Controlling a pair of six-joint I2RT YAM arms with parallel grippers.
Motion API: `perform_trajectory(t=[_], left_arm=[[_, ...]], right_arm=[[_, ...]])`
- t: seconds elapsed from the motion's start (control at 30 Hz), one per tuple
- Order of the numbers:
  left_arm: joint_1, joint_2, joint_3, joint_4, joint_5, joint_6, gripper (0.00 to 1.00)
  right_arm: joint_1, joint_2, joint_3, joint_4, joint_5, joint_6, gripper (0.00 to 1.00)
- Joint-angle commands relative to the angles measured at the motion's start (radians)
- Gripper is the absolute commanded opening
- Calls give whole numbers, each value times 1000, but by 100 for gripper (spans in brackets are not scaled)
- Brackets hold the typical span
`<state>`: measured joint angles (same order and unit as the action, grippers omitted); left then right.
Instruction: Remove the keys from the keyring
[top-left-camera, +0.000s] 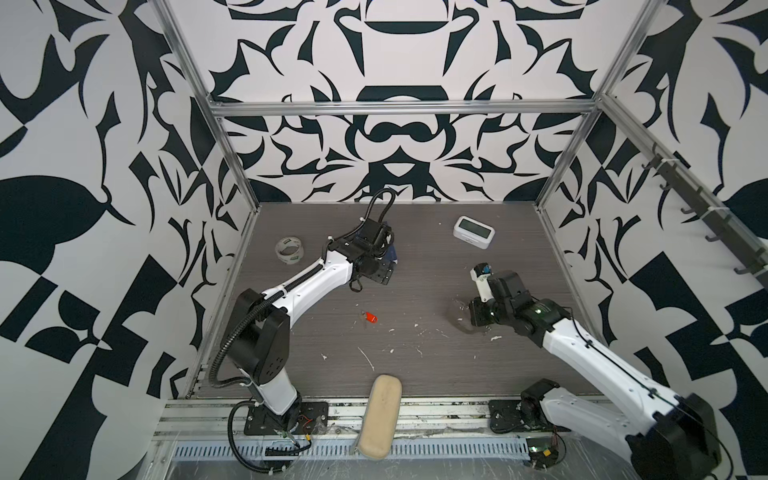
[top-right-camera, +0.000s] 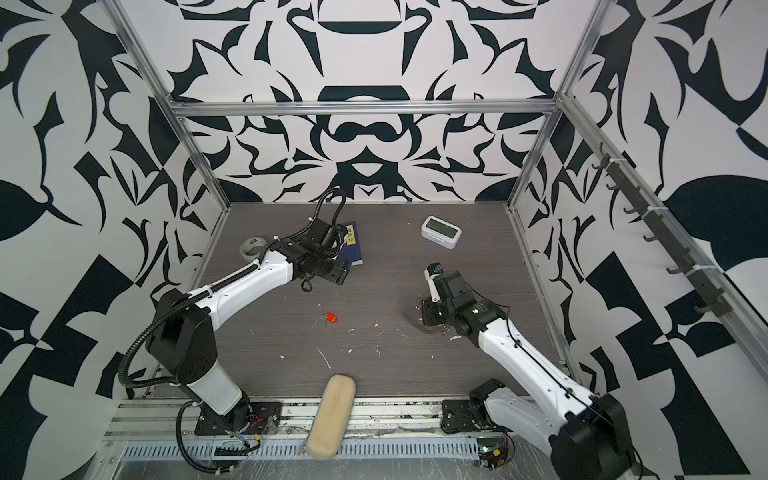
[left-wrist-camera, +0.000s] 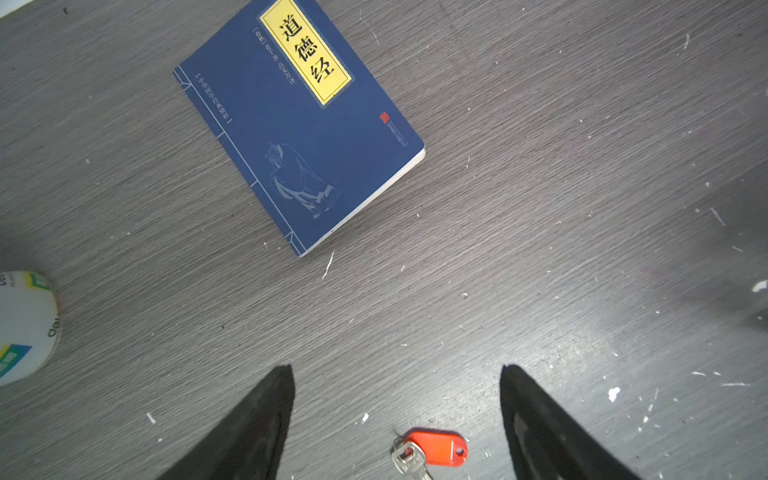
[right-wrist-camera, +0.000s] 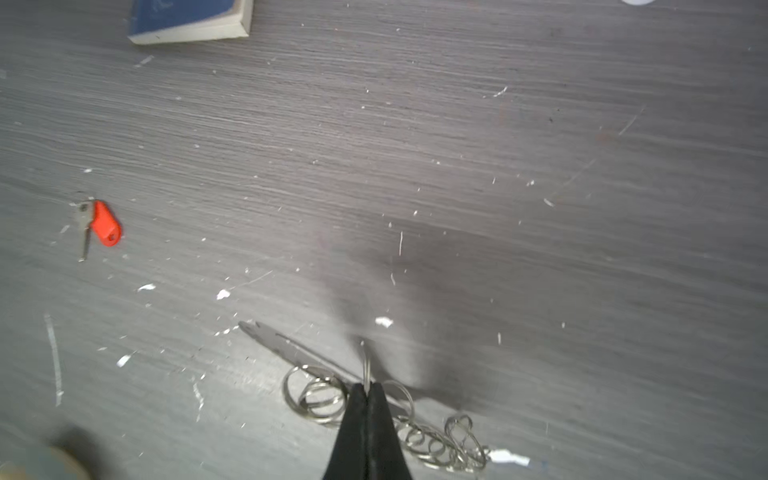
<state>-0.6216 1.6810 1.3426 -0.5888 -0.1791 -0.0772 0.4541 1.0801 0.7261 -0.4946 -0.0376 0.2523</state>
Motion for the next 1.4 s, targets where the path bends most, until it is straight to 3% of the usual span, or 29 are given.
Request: perform_trajectory(t=[0.0, 0.17, 0.3, 0.37, 0.4, 0.43, 0.53, 0.63, 0.7, 0.8, 0.97, 1.2, 1.33, 1.37], left_arm=[[9, 8, 35, -30, 4, -1, 82], [26, -23, 26, -33, 16, -25, 83], [65, -82, -15, 29, 71, -64, 83], [80, -114, -39, 67, 86, -80, 88], [94, -132, -54, 93, 99, -97, 100], [105, -152, -67, 117, 109, -113, 100], [138, -227, -132, 216, 62, -151, 99], [160, -334, -251, 381, -78, -145, 100], [176, -428, -363, 540, -151, -98, 99], [192, -547, -557, 823, -252, 6, 99], [229, -651, -822, 1178, -318, 188, 100], [312, -677, -959, 1201, -402, 193, 100], [345, -717, -1045, 1253, -422, 175, 99], [353, -731, -1071, 1274, -420, 171, 99]], right_arm=[[1, 148, 74, 32, 21, -62, 0], [-16, 374, 155, 87, -14, -120, 0], [-20, 448, 242, 49, 2, -141, 1], [-20, 435, 271, 13, 19, -145, 44], [-20, 410, 283, -7, 30, -146, 62], [-21, 380, 289, -22, 48, -142, 81], [-31, 245, 275, -28, 140, -133, 99], [-52, 78, 166, 126, 269, -141, 100], [-79, -30, 30, 338, 342, -148, 100], [-144, -81, -138, 585, 373, -154, 100], [-184, 48, -294, 889, 469, -237, 100], [-241, 315, -374, 1288, 490, -265, 100], [-267, 392, -370, 1357, 455, -269, 100], [-271, 434, -395, 1448, 447, -271, 100]])
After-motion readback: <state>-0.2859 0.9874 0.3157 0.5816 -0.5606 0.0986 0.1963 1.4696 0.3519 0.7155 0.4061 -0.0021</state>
